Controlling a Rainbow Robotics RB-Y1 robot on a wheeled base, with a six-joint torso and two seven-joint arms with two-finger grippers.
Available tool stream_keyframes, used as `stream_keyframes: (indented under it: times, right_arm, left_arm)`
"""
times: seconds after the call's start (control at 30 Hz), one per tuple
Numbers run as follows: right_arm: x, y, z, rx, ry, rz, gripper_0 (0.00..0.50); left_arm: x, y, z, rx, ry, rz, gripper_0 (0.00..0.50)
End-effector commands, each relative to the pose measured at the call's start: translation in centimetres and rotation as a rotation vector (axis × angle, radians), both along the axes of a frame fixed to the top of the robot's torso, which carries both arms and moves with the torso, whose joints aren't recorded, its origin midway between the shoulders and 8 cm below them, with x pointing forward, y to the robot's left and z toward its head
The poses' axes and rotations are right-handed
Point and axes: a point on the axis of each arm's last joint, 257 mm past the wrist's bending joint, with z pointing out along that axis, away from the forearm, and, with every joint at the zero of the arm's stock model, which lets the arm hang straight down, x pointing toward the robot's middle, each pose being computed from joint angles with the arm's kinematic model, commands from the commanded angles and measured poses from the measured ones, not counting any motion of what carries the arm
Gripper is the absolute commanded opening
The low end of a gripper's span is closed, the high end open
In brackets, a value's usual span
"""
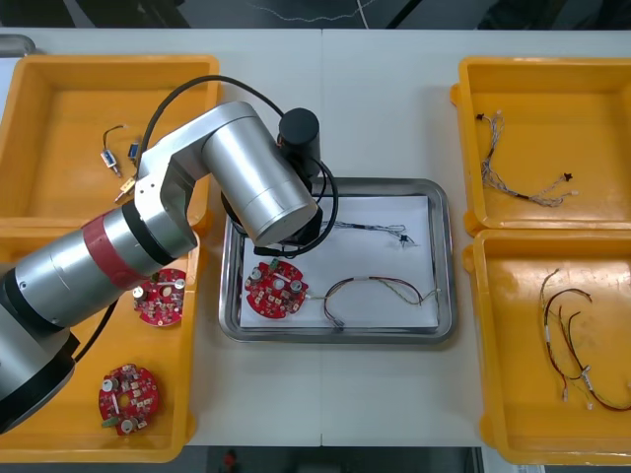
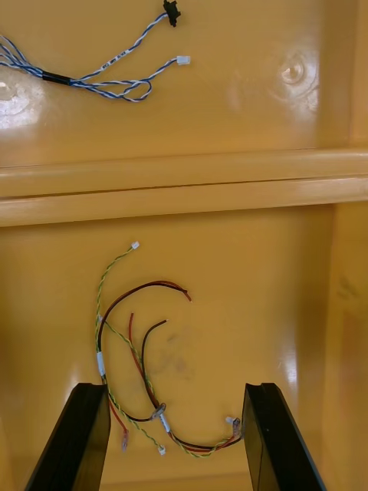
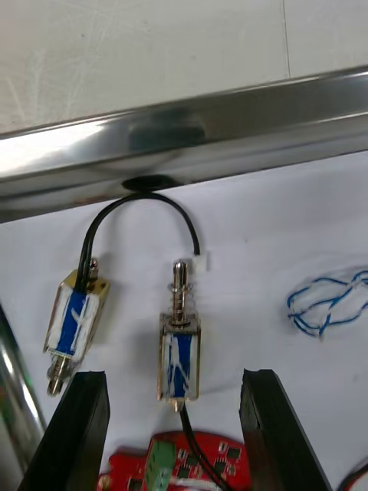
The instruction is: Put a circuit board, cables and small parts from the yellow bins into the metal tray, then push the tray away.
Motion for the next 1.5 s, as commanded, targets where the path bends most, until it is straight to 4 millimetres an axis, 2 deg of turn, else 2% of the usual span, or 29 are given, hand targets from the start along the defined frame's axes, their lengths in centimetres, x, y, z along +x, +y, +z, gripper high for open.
stream_keyframes:
  times: [0.03, 0.13, 0.33, 0.43, 0.5, 0.9, 1.1, 1.3, 1.5]
  right_arm:
    - [-0.4, 0.6, 0.6, -0.002, -0.020, 0.012, 0.500]
    - [-0.4, 1.2, 0.9, -0.010, -0.031, 0.036, 0.500]
    - [-0.5, 4.3, 1.7, -0.048, -0.059, 0.140, 0.500]
    - [-0.5, 6.4, 1.9, -0.067, -0.068, 0.207, 0.500]
    - [-0.6, 8.5, 2.4, -0.088, -0.084, 0.281, 0.500]
    - [-1.5, 18.9, 1.8, -0.109, -0.045, 0.648, 0.500]
    - [-2.2, 23.6, 0.7, -0.184, -0.017, 0.823, 0.500]
    - [-3.2, 26.9, -1.1, -0.272, 0.017, 0.963, 0.500]
    - [-4.2, 29.6, -3.1, -0.344, 0.054, 1.087, 0.500]
  left_arm:
    - [-0.4, 0.5, 3.5, -0.086, -0.013, 0.084, 0.500]
    - [-0.6, 1.4, 5.4, -0.100, -0.021, 0.102, 0.500]
    - [-1.7, 4.6, 8.9, -0.103, -0.014, 0.127, 0.500]
    - [-2.4, 6.6, 10.4, -0.111, -0.005, 0.146, 0.500]
    - [-2.9, 8.5, 11.1, -0.124, -0.008, 0.156, 0.500]
    - [-5.0, 18.0, 12.5, -0.106, -0.009, 0.158, 0.500]
    - [-5.9, 22.5, 13.4, -0.105, -0.006, 0.179, 0.500]
    - [-7.1, 26.4, 13.3, -0.071, 0.005, 0.191, 0.500]
    - [-8.5, 28.5, 12.2, -0.064, 0.035, 0.203, 0.500]
